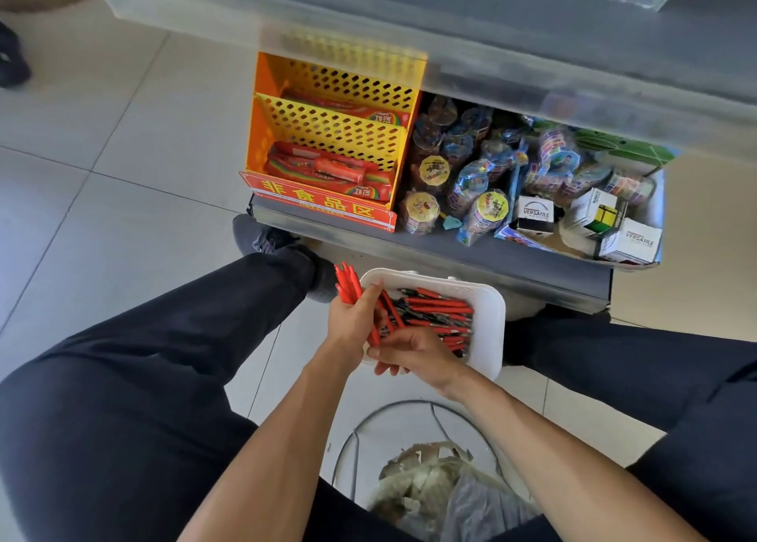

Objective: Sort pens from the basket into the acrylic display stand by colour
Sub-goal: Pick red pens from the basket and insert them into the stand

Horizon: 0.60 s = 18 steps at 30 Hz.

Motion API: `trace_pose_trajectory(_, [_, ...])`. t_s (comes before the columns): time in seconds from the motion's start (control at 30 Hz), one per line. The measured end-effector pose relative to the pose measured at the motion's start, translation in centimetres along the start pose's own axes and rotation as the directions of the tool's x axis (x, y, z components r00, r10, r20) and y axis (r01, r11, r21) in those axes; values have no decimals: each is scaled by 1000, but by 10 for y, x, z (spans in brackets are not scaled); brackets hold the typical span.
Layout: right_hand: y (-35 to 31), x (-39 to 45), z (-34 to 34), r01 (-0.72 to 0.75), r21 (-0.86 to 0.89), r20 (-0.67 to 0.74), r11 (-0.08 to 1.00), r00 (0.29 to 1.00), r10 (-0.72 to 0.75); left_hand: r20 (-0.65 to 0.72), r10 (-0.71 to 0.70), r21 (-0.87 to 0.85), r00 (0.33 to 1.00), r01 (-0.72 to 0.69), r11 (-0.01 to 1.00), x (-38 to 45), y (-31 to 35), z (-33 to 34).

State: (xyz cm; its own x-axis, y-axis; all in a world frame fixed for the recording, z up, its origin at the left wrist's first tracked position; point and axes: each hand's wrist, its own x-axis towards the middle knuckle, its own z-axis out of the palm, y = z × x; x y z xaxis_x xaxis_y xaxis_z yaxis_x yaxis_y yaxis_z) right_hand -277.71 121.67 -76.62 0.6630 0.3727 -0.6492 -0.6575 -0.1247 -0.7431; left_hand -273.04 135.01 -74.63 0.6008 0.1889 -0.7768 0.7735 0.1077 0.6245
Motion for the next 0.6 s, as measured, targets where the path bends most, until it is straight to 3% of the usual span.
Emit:
trace_pose_trajectory(0.17, [-7, 18, 9, -140, 85, -64, 986, 987, 146, -165, 15, 14, 986, -12, 1000, 11, -7, -7])
trace_pose_trajectory(0.27, [-3, 37, 18, -242, 74, -170, 967, 953, 252, -250, -26, -52, 968, 13, 999, 17, -8, -15])
trace_pose_trajectory(0.33, [9, 50, 16, -302, -81, -307, 950, 914, 264, -291, -56, -113, 955, 24, 993, 21, -4, -21])
trace_pose_trajectory(0.43, [31, 62, -1, -358, -497, -430, 791, 893, 134, -290, -84, -163, 953, 37, 986, 27, 2, -30])
trace_pose_trajectory(0.6, [46, 74, -24, -369, -741, -386, 561, 918, 93, -256, -118, -207, 959, 65, 976, 27, 3, -42])
